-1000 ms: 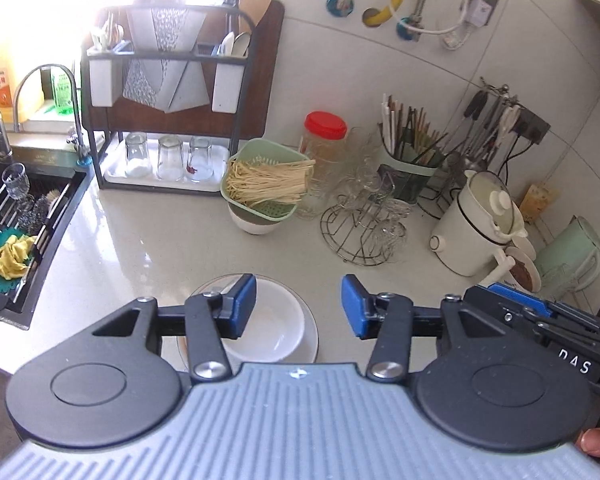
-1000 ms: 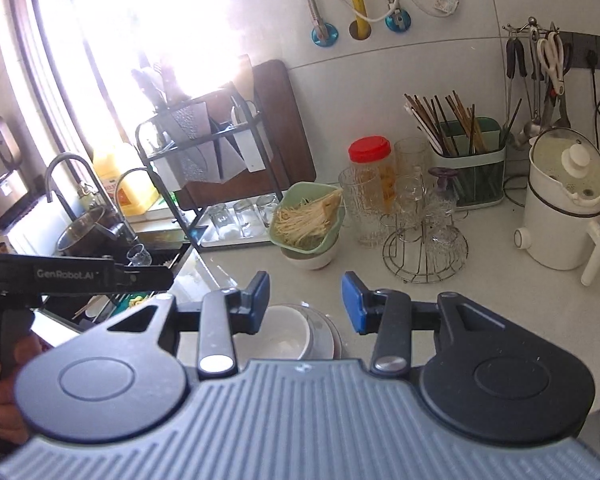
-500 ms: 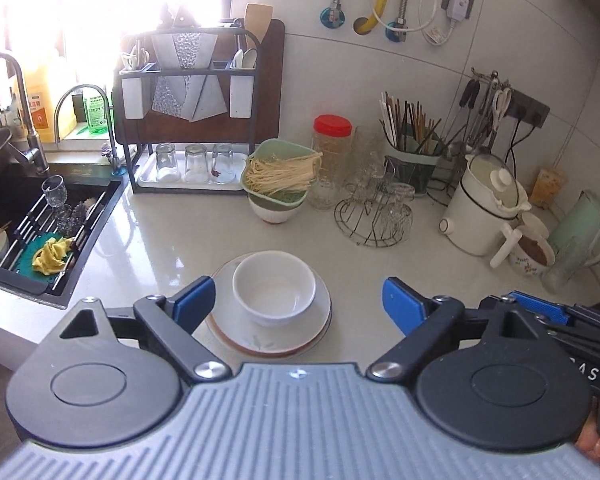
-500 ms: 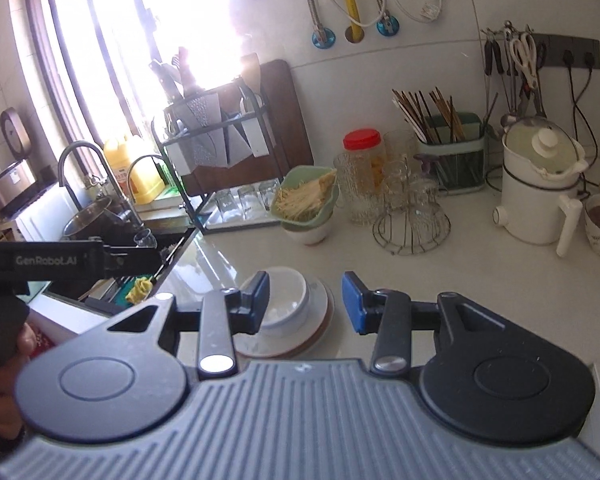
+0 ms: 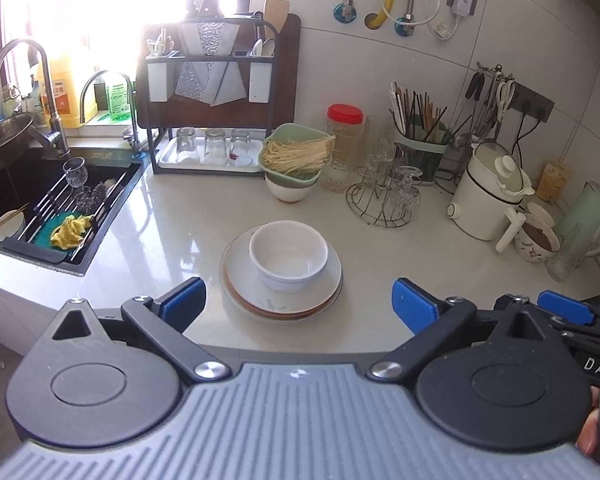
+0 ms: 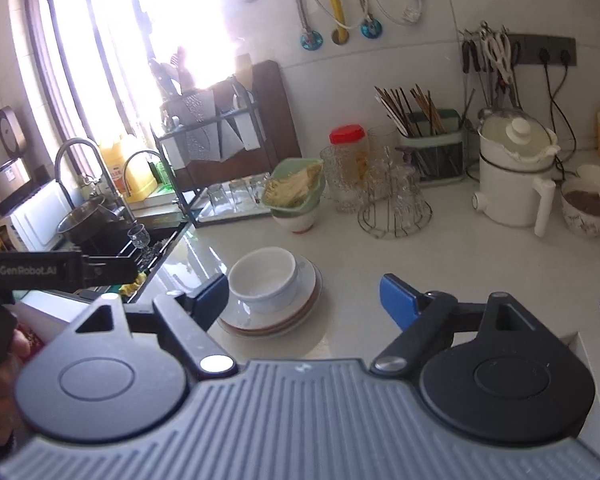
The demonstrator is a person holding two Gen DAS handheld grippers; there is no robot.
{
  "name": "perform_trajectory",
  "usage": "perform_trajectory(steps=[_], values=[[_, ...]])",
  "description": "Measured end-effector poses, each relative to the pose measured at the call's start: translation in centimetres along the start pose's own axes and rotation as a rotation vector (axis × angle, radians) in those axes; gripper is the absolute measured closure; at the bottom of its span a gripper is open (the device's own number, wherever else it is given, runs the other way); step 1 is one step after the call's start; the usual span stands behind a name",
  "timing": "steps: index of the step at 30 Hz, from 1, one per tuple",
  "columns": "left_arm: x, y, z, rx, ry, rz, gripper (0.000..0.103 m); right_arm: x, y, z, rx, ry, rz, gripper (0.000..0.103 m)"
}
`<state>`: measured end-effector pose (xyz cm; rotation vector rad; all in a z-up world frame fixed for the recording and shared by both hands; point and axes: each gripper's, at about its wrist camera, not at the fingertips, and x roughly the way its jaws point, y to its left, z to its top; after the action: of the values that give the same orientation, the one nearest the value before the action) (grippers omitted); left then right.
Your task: Organize plates and bowls
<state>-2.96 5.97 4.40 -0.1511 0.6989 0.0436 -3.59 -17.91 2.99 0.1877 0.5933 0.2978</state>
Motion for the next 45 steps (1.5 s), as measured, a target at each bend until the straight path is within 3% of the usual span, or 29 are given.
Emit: perform_trajectory(steps=[5, 8, 9, 35, 45], values=[[-0.4, 0.7, -1.1, -0.036, 0.013, 0.0, 0.002, -0.3, 0.0, -0.9, 0.006, 0.013, 0.007, 0.017], [-0.8, 0.6, -1.5, -0.032, 0.015, 0.017, 0.002, -0.5, 0.0, -1.1, 0.001, 0.015, -0.012, 0.002], [-1.1, 0.6, -1.6, -0.027, 0.016, 0.019, 0.002, -0.6, 0.0, -1.1, 0.001, 0.012, -0.023, 0.002], [-1.6, 1.3, -3.4, -0.009, 0.07, 0.061, 0.002, -1.5, 0.3, -2.0, -0.002, -0.004, -0.052, 0.001], [-2.5, 1.0, -3.8, -0.006, 0.051, 0.049, 0.002, -2.1, 0.6, -2.3, -0.013, -0.009, -0.043, 0.001]])
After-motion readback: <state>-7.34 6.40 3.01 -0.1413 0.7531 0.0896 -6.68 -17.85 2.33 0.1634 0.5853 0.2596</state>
